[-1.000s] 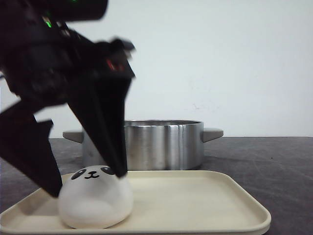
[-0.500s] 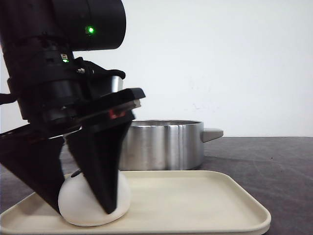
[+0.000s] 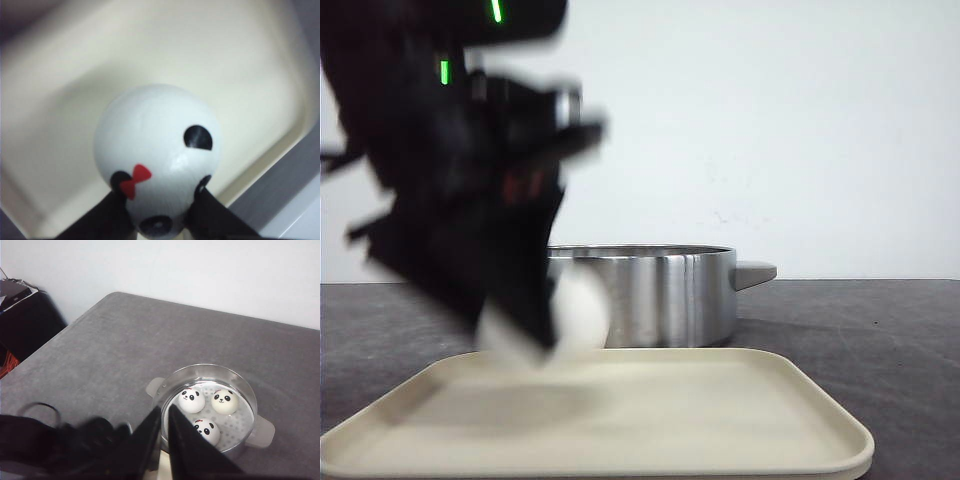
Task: Steam buns
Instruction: 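Lift the bun with the left gripper and lower it into the pot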
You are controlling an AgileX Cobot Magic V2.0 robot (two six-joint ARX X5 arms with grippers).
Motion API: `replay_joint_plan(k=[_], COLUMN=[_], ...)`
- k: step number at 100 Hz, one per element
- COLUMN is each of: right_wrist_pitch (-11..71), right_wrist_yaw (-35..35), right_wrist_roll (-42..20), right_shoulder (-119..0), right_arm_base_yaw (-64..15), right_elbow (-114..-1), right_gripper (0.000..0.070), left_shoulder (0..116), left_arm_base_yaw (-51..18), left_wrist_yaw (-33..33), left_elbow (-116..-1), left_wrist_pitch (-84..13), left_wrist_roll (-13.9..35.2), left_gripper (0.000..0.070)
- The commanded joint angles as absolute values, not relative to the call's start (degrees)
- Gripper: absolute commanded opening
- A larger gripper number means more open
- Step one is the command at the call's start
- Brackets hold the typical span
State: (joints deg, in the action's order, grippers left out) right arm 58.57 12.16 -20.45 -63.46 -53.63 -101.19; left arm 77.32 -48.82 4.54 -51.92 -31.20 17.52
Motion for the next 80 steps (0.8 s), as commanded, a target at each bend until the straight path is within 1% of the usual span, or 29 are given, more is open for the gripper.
replay_joint_plan(k=[1, 8, 19, 40, 50, 66, 68, 72, 80], right_wrist_pitch=[58.0, 57.8, 57.5, 57.1, 57.3, 57.5, 57.6, 57.6, 57.8], right_wrist_yaw=[12.2, 12.3, 12.5, 12.5, 12.5, 12.5, 12.5, 12.5, 12.5], right_wrist_roll=[-21.0, -21.0, -20.9, -20.6, -20.6, -20.6, -20.6, -20.6, -20.6], right_shoulder=[-64.0, -64.0, -64.0, -64.6, -65.2, -66.0, -66.1, -66.4, -66.7], right_arm_base_yaw=[-54.3, -54.3, -54.3, -54.3, -54.3, -54.3, -54.3, -54.3, -54.3], right_elbow=[-102.1, -102.1, -102.1, -102.1, -102.0, -102.0, -102.0, -102.0, -102.0], right_gripper=[0.0015, 0.0015, 0.0015, 0.0015, 0.0015, 0.0015, 0.0015, 0.0014, 0.0015], left_shoulder=[76.0, 75.2, 76.7, 85.8, 91.4, 98.9, 99.5, 100.4, 100.9], left_arm_base_yaw=[-48.2, -46.7, -43.0, -35.6, -33.7, -32.5, -32.5, -32.5, -32.5], left_wrist_yaw=[2.3, 1.3, 1.2, 1.3, 1.3, 1.3, 1.3, 1.3, 1.3], left_elbow=[-55.4, -57.8, -61.7, -67.8, -70.8, -75.4, -75.9, -76.4, -76.6], left_wrist_pitch=[-28.2, -26.2, -24.6, -24.9, -27.0, -31.4, -31.9, -32.2, -32.1], left_wrist_roll=[16.9, 16.6, 14.5, 12.6, 11.0, 10.8, 10.7, 10.7, 10.7], left_gripper=[0.0004, 0.0004, 0.0004, 0.0004, 0.0004, 0.0007, 0.0017, 0.0062, 0.0218])
